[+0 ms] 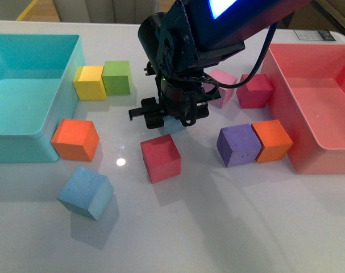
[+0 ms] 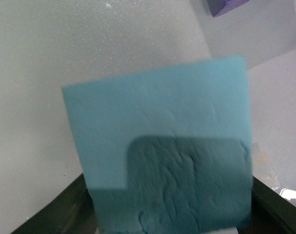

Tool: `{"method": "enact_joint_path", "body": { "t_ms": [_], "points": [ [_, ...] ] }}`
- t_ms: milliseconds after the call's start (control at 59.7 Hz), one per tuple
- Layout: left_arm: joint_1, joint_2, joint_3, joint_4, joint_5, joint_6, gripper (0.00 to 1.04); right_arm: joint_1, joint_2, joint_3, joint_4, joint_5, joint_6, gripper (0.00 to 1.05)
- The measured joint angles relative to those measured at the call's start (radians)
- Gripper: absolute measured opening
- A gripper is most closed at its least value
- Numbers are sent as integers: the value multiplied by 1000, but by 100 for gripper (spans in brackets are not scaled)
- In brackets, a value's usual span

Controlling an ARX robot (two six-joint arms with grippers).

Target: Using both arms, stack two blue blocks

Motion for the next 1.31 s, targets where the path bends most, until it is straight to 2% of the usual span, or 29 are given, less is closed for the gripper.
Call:
{"method": "enact_joint_path", "body": {
  "t_ms": [184, 419, 770, 954, 1004, 1021, 1088, 1122, 1172, 1306],
  "points": [
    [0, 0, 0, 0, 0, 0, 96, -2, -13, -55, 55, -3, 2, 97],
    [0, 0, 0, 0, 0, 0, 96, -17, -170, -189, 170, -34, 0, 96],
    [0, 0, 0, 0, 0, 0, 96, -56, -639, -671, 541, -77, 13, 96],
    [0, 0, 0, 0, 0, 0, 96, -73, -900, -950, 665, -90, 36, 96],
    [0, 0, 0, 0, 0, 0, 96, -69, -953, -1054, 813, 18, -4, 90],
    [0, 0, 0, 0, 0, 0, 96, -70, -967, -1103, 912, 81, -30, 87],
    [0, 0, 0, 0, 0, 0, 96, -89, -1022, -1262, 1197, 197, -98, 75],
    [0, 0, 0, 0, 0, 0, 96, -121, -1065, -1355, 1329, 198, -127, 66],
    [0, 0, 0, 0, 0, 0, 96, -162, -1125, -1435, 1399, 179, -147, 56],
    [0, 0, 0, 0, 0, 0, 96, -243, -1268, -1585, 1408, 99, -166, 28]
  ]
}}
